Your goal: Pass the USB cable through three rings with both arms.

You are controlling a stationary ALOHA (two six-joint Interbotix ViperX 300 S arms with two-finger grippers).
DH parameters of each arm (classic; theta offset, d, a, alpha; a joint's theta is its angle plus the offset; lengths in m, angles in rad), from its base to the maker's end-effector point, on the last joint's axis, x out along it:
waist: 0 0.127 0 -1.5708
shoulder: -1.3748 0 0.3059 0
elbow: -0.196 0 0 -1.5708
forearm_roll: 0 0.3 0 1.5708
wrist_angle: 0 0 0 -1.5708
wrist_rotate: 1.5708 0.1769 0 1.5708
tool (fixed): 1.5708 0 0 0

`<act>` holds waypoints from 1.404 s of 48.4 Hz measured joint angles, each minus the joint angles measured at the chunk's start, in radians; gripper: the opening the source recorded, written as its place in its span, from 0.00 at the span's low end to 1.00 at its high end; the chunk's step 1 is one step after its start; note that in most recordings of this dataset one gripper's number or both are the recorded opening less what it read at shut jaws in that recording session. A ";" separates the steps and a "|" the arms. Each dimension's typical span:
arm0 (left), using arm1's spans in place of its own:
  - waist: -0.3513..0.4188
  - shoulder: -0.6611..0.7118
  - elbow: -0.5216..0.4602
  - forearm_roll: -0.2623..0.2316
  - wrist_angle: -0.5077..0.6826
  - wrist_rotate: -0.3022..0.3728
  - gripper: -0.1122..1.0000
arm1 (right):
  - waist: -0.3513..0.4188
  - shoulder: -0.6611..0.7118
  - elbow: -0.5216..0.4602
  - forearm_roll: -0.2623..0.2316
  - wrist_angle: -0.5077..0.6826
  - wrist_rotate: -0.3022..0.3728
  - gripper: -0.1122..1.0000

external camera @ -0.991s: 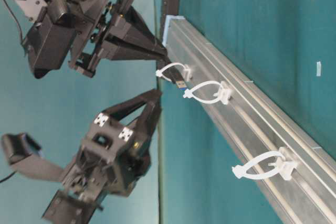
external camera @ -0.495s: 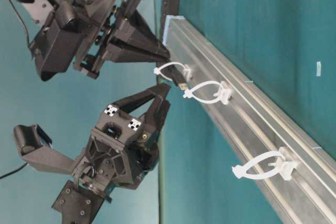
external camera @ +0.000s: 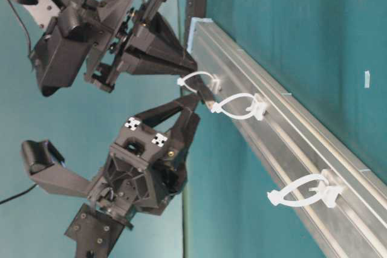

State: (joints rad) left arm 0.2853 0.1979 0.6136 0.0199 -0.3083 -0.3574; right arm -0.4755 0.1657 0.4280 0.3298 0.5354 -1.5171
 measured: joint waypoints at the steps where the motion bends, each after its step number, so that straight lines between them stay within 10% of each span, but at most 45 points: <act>1: 0.000 0.002 0.000 0.000 0.002 -0.002 0.77 | 0.002 0.000 0.000 0.003 0.000 0.000 0.18; 22: 0.002 0.083 -0.063 0.000 0.002 0.005 0.72 | 0.002 0.000 0.000 0.011 0.000 0.000 0.18; 37: -0.005 0.095 -0.060 0.000 0.005 0.049 0.18 | 0.002 0.000 0.000 0.014 0.000 0.000 0.18; 62: -0.008 0.097 -0.069 0.002 0.026 0.063 0.18 | -0.003 0.000 0.003 0.020 0.000 0.002 0.18; 68: -0.008 0.097 -0.069 0.002 0.035 0.058 0.18 | -0.008 -0.002 0.002 0.021 0.006 0.003 0.35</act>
State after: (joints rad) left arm 0.2777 0.2945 0.5446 0.0215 -0.2730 -0.2991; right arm -0.4832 0.1641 0.4295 0.3513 0.5415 -1.5140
